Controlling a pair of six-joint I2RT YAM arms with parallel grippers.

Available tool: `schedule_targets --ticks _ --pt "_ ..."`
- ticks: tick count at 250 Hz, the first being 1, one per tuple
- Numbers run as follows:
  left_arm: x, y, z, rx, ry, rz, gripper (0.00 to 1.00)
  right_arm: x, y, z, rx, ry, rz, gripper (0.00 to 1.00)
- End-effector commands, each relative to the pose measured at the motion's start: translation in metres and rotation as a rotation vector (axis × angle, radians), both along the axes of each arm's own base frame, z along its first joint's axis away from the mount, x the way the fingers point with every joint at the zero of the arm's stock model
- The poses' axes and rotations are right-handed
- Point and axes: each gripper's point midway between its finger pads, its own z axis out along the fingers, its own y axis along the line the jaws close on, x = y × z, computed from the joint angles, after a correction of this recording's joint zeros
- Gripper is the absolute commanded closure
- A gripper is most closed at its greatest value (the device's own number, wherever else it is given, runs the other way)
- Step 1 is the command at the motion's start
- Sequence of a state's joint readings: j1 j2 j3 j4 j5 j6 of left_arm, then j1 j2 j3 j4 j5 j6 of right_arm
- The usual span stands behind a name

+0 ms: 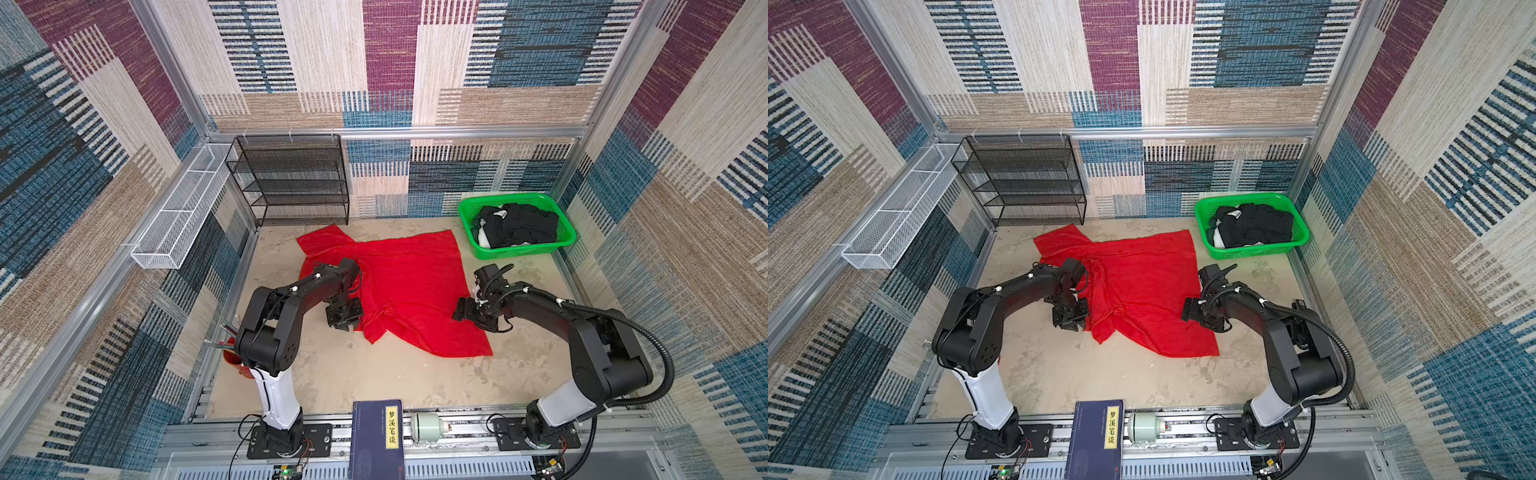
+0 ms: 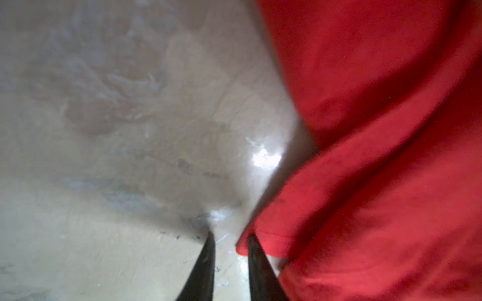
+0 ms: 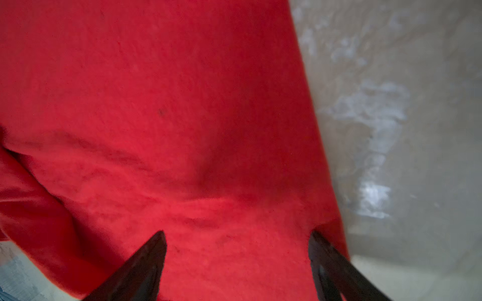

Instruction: Fold and stack the t-shirts

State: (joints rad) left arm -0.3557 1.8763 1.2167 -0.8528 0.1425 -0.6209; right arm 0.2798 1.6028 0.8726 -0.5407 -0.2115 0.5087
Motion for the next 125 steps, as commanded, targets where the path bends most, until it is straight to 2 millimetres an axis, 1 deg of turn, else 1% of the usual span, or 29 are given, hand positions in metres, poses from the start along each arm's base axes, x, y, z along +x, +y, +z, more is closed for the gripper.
schedule_targets --ticks 1,19,45,59,74,93,110,125 --pt "-0.015 0.012 -0.008 0.061 0.05 -0.027 0.91 -0.01 -0.004 -0.015 -0.013 0.052 -0.018 0.13" --pt "-0.018 0.015 -0.007 0.073 0.051 -0.021 1.0 -0.013 -0.005 -0.019 -0.017 0.064 -0.025 0.13" --pt "-0.026 0.024 0.002 0.105 0.047 0.011 1.0 -0.019 -0.008 -0.025 -0.024 0.083 -0.039 0.13" --pt "-0.033 0.032 0.014 0.136 0.038 0.039 1.0 -0.023 -0.012 -0.027 -0.031 0.096 -0.056 0.13" --pt "-0.043 0.043 0.03 0.166 0.012 0.079 1.0 -0.027 -0.016 -0.03 -0.037 0.109 -0.074 0.14" --pt "-0.064 0.056 0.057 0.188 -0.014 0.142 1.0 -0.031 -0.021 -0.03 -0.045 0.116 -0.091 0.14" --pt "-0.092 0.067 0.078 0.189 -0.023 0.213 1.0 -0.033 -0.024 -0.028 -0.055 0.112 -0.101 0.14" --pt "-0.119 0.077 0.093 0.184 -0.041 0.28 1.0 -0.034 -0.027 -0.025 -0.065 0.108 -0.106 0.14"
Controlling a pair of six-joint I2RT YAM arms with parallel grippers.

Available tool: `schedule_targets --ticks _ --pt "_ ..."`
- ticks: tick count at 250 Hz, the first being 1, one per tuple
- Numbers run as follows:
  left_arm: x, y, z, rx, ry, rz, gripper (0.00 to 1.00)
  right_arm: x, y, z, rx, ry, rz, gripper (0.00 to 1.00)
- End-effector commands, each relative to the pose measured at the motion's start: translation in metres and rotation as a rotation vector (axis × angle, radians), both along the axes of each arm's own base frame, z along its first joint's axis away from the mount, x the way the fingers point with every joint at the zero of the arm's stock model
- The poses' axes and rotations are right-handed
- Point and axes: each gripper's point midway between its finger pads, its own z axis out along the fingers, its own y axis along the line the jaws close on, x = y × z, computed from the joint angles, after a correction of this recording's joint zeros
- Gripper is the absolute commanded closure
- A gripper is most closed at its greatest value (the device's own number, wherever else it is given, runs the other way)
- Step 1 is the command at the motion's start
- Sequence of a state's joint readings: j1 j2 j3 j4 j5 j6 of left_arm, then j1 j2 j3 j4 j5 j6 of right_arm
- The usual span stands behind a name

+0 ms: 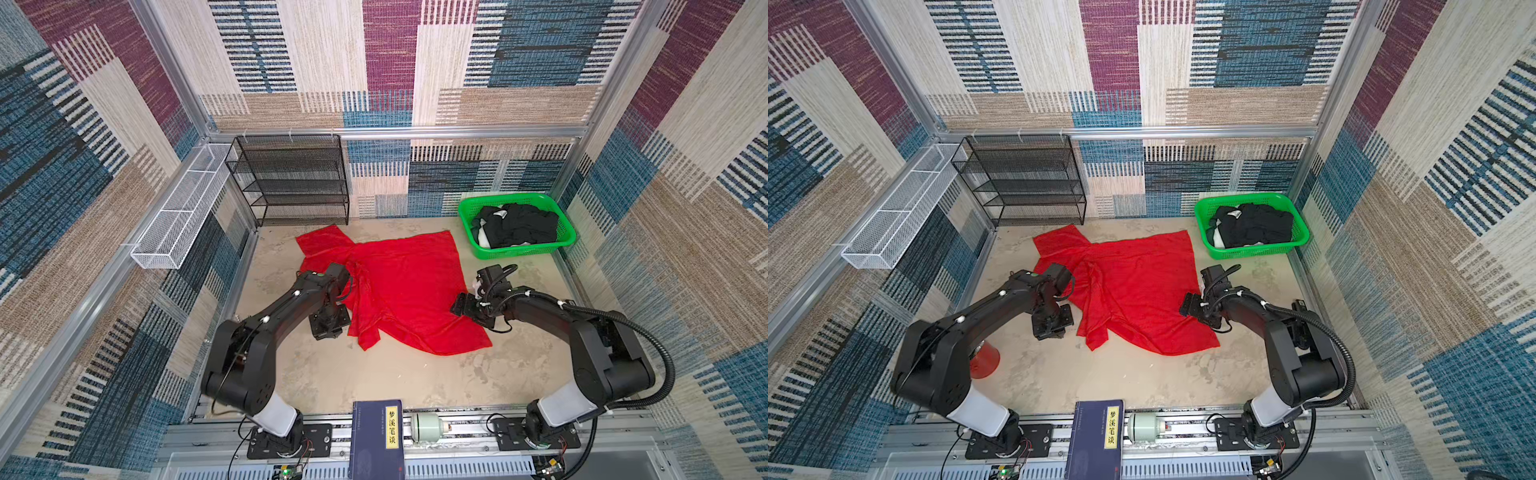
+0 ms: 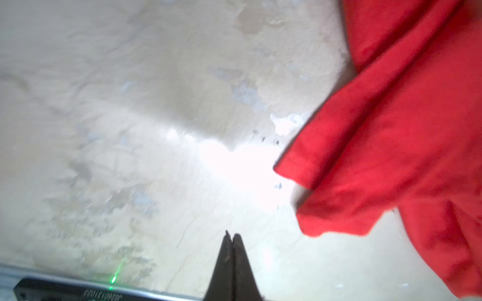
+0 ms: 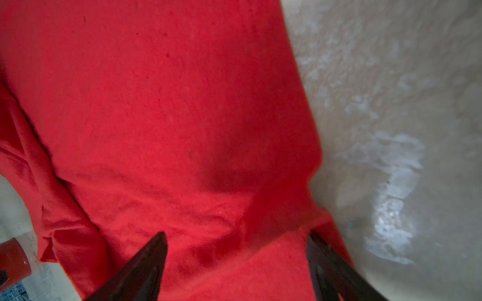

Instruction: Fold and stack the t-shirts

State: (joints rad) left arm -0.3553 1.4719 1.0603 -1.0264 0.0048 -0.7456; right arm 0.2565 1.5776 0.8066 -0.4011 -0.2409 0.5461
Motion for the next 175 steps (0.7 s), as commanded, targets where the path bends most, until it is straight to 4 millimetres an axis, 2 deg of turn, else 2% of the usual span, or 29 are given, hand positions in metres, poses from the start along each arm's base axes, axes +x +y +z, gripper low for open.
schedule_targets --ticks 1,13,26,33,44,51,70,97,118,143,175 --pt "-0.064 0.031 0.024 0.067 0.061 0.164 1.0 -0.046 -0.028 -0.025 -0.122 0.188 -0.058 0.14" --pt "-0.08 0.036 0.03 0.045 0.035 0.204 1.0 -0.046 -0.029 -0.021 -0.123 0.176 -0.061 0.14" --pt "-0.082 0.03 0.029 -0.021 -0.015 0.208 1.0 -0.046 -0.028 -0.018 -0.117 0.159 -0.061 0.14" --pt "-0.074 0.022 0.026 -0.069 -0.052 0.196 1.0 -0.044 -0.028 -0.016 -0.114 0.15 -0.058 0.14" --pt "-0.057 0.007 0.017 -0.134 -0.096 0.152 0.83 -0.042 -0.027 -0.014 -0.112 0.142 -0.048 0.14" --pt "-0.046 -0.001 0.01 -0.16 -0.106 0.123 0.76 -0.041 -0.026 -0.012 -0.113 0.139 -0.039 0.14" --pt "-0.017 -0.019 -0.002 -0.181 -0.091 0.047 0.66 -0.039 -0.026 -0.011 -0.121 0.14 -0.02 0.14" --pt "0.023 -0.033 -0.007 -0.161 -0.089 -0.039 0.63 -0.039 -0.024 -0.009 -0.113 0.134 -0.008 0.14" --pt "0.043 -0.042 -0.015 -0.155 -0.075 -0.073 0.61 -0.042 -0.022 -0.01 -0.1 0.137 -0.005 0.14" --pt "0.053 -0.05 -0.029 -0.157 -0.019 -0.102 0.61 -0.043 -0.019 -0.01 -0.078 0.128 -0.002 0.13" --pt "0.053 -0.05 -0.045 -0.135 0.027 -0.12 0.61 -0.043 -0.019 -0.009 -0.074 0.125 -0.005 0.13"
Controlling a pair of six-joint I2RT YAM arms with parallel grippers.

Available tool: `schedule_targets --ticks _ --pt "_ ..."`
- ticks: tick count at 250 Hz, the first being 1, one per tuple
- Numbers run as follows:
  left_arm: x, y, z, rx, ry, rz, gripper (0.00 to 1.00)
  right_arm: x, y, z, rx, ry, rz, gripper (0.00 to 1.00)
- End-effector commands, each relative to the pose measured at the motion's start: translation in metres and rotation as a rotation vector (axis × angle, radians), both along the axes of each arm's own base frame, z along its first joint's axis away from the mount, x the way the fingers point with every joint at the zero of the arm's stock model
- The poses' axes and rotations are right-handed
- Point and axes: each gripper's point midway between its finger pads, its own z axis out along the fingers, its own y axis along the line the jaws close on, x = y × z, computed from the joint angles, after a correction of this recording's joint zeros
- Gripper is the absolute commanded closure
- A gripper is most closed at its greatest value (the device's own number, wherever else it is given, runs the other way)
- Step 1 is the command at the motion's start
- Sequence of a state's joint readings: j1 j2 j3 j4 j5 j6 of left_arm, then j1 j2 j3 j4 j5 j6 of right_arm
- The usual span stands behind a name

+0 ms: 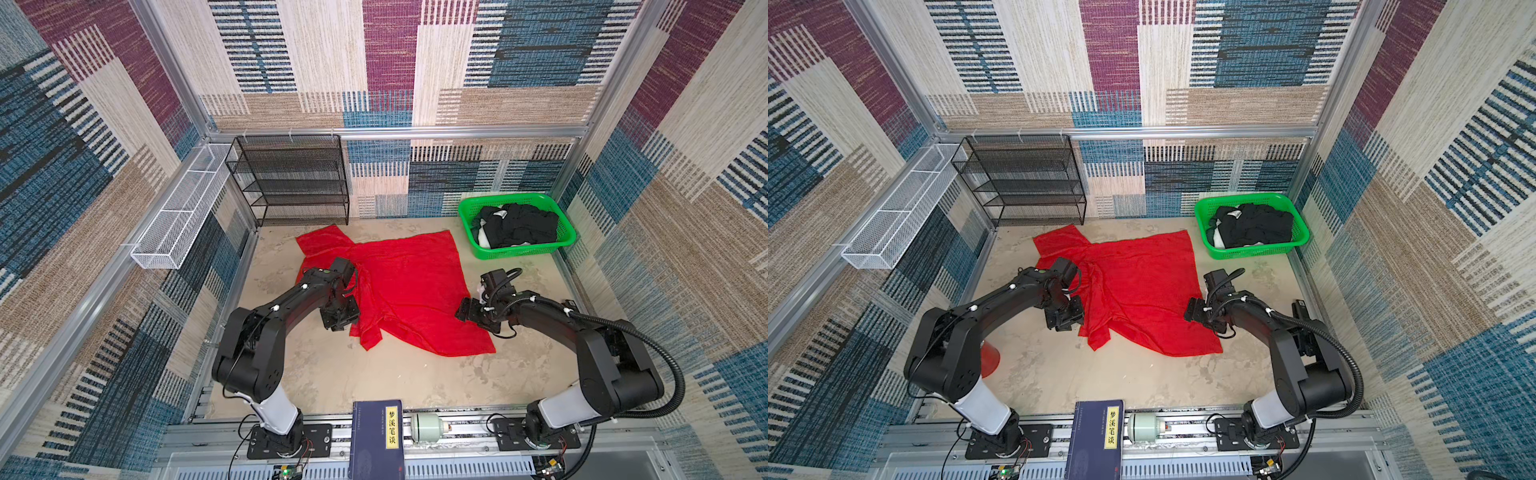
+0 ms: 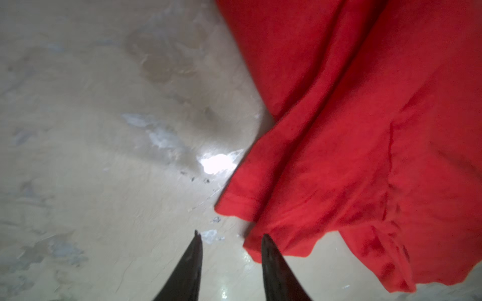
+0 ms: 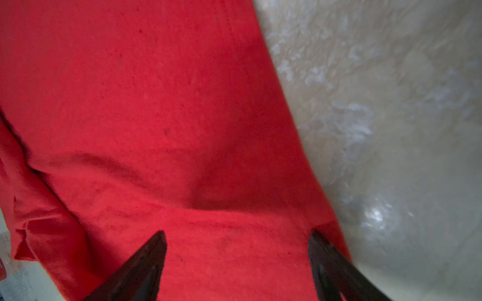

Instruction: Fold and stack the t-shirts

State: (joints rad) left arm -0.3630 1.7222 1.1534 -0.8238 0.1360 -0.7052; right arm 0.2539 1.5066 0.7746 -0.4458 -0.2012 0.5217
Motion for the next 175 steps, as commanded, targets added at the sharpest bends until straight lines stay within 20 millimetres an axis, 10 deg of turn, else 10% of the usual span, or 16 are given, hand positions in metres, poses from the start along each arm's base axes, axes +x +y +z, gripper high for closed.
schedule_targets --ticks 1,94,175 --pt "-0.001 -0.003 -0.007 0.002 0.023 -0.065 0.61 -0.031 -0.008 -0.015 -0.03 0.136 -0.012 0.13" --pt "-0.009 0.002 -0.037 0.062 0.116 -0.093 0.66 -0.028 -0.006 -0.016 -0.024 0.143 -0.015 0.13" --pt "-0.045 0.031 -0.039 0.196 0.201 -0.068 1.0 -0.024 -0.005 -0.015 -0.016 0.131 -0.017 0.13"
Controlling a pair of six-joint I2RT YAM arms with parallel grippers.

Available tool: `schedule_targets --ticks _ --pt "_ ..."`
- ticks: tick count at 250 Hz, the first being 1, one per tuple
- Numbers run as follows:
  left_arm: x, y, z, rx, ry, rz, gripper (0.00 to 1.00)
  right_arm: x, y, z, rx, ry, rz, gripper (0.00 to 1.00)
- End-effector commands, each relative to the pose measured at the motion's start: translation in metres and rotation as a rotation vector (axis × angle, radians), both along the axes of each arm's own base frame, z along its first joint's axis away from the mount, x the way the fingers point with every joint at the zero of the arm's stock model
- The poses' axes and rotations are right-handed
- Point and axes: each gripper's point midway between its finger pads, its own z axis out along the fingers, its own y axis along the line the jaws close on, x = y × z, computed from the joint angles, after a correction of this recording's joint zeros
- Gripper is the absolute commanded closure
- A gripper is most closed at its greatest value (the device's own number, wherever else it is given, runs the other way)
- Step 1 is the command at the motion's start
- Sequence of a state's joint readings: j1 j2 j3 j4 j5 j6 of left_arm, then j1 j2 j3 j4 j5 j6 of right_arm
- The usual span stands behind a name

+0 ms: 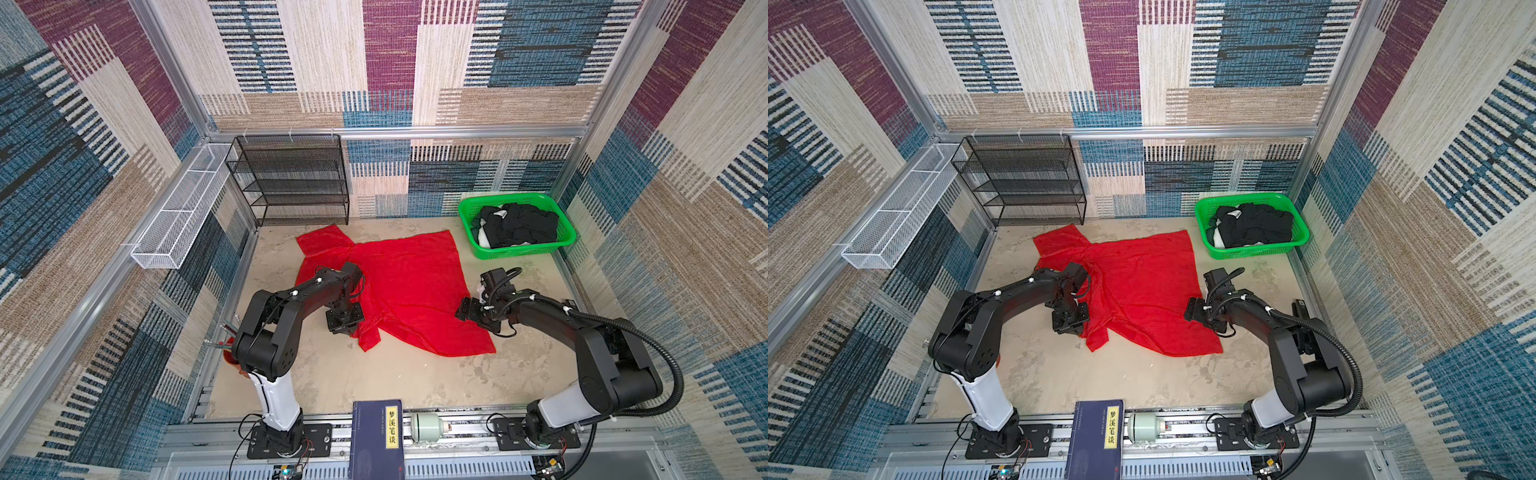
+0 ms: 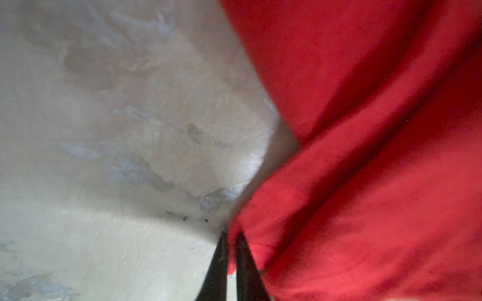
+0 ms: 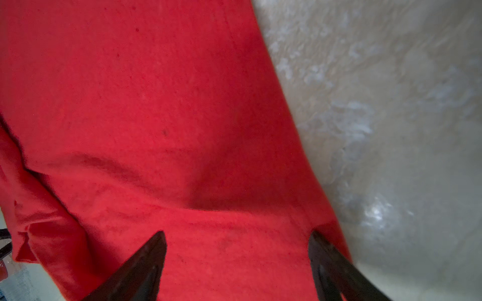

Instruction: Fold and stack the t-shirts

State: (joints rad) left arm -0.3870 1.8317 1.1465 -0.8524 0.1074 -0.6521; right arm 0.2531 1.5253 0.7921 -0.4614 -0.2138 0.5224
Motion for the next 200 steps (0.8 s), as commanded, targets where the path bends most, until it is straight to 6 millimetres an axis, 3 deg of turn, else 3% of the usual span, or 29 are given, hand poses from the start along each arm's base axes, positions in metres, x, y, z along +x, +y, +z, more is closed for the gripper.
schedule_targets --ticks 1,26,53,116,159,200 --pt "-0.027 0.027 -0.004 0.123 0.078 0.004 1.0 -0.024 -0.007 -0.014 -0.024 0.113 -0.02 0.13" --pt "-0.035 0.034 0.011 0.139 0.055 0.02 1.0 -0.025 -0.007 -0.015 -0.022 0.11 -0.02 0.13" --pt "-0.054 0.045 0.042 0.147 0.022 0.068 1.0 -0.027 -0.008 -0.016 -0.015 0.109 -0.032 0.13" --pt "-0.137 0.073 0.118 0.106 -0.03 0.199 1.0 -0.034 -0.008 -0.013 0.009 0.108 -0.063 0.13" --pt "-0.194 0.076 0.141 0.033 -0.004 0.287 1.0 -0.041 -0.008 -0.008 0.017 0.107 -0.059 0.13" --pt "-0.225 0.072 0.145 -0.049 0.02 0.296 1.0 -0.041 -0.008 -0.004 0.018 0.104 -0.051 0.13"
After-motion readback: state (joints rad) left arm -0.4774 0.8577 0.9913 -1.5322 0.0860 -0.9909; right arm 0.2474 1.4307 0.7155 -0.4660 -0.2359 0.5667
